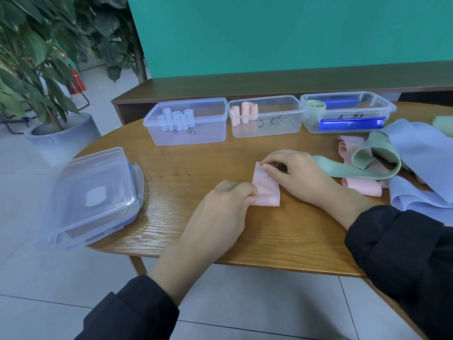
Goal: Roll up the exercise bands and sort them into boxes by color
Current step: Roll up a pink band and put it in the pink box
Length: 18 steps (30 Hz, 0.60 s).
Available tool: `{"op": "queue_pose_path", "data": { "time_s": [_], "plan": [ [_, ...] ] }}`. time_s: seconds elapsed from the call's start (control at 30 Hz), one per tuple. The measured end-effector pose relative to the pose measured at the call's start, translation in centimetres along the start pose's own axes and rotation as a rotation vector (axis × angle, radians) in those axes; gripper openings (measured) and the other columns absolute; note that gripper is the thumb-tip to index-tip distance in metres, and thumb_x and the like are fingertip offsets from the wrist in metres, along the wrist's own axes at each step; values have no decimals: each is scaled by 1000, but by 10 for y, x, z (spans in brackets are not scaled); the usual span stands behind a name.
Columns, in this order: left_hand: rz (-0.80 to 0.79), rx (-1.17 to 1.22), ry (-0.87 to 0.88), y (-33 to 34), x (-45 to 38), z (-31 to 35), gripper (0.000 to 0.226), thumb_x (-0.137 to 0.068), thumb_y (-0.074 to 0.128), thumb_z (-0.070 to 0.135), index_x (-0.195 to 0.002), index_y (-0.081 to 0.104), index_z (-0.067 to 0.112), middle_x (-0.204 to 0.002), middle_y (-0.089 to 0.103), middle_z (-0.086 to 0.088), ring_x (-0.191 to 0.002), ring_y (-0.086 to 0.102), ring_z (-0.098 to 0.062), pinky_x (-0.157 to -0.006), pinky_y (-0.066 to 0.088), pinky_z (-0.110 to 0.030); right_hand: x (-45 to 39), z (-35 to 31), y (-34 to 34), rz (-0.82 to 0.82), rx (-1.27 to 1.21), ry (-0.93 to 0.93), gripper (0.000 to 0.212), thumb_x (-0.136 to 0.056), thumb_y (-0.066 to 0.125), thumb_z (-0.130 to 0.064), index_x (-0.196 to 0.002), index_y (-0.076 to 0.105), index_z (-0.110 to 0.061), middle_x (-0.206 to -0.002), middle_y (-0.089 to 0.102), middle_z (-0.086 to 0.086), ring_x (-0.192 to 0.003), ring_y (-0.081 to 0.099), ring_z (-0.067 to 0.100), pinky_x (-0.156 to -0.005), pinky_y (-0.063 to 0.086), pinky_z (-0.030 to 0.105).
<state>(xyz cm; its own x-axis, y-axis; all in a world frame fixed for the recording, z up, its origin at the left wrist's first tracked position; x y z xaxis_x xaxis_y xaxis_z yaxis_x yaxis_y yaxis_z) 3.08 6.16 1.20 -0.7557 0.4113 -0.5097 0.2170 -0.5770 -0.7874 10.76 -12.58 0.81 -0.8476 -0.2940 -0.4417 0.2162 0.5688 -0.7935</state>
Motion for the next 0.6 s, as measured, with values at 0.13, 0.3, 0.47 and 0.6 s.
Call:
{"op": "queue_pose_path", "data": {
  "time_s": [0.13,0.3,0.47,0.6],
  "plan": [
    [-15,46,-9,2,0,-1,10,-98,65,23,-106,70,19,-86,56,16,-85,47,-7,-74,41,-24,0,6,0,22,7,27,17,-98,62,-23,-106,75,-19,-101,70,-8,-95,61,8,-89,48,28],
    [-39,65,-13,3,-2,-2,8,-95,69,20,-103,68,19,-81,49,19,-83,45,-6,-74,41,-23,-2,8,2,-18,49,43,20,-98,61,-28,-111,74,-20,-108,68,-10,-103,58,9,-96,43,29],
    [-15,96,-43,3,-4,-4,8,-92,73,18,-91,65,17,-79,58,5,-81,50,-9,-71,44,-32,-3,7,3,-5,71,32,19,-98,63,-26,-111,74,-19,-110,69,-6,-105,58,13,-94,39,26],
    [-21,145,-55,2,-1,-5,11,-92,73,23,-86,65,19,-80,64,8,-84,53,-9,-75,44,-29,-4,9,3,-17,45,69,19,-97,63,-27,-112,74,-22,-112,68,-4,-109,56,14,-94,36,26]
  ]
}}
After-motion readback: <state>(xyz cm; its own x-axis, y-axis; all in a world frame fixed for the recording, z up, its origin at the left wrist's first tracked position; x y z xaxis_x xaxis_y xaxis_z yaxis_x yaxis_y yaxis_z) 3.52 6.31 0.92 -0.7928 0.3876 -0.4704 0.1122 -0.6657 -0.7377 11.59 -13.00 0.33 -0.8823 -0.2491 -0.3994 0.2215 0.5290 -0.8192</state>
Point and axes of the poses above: each hand's wrist, its own x-axis away from the middle knuckle, its own y-axis out of the palm, z = x × y, the point moved 4 cm from there along -x, towards the middle knuckle
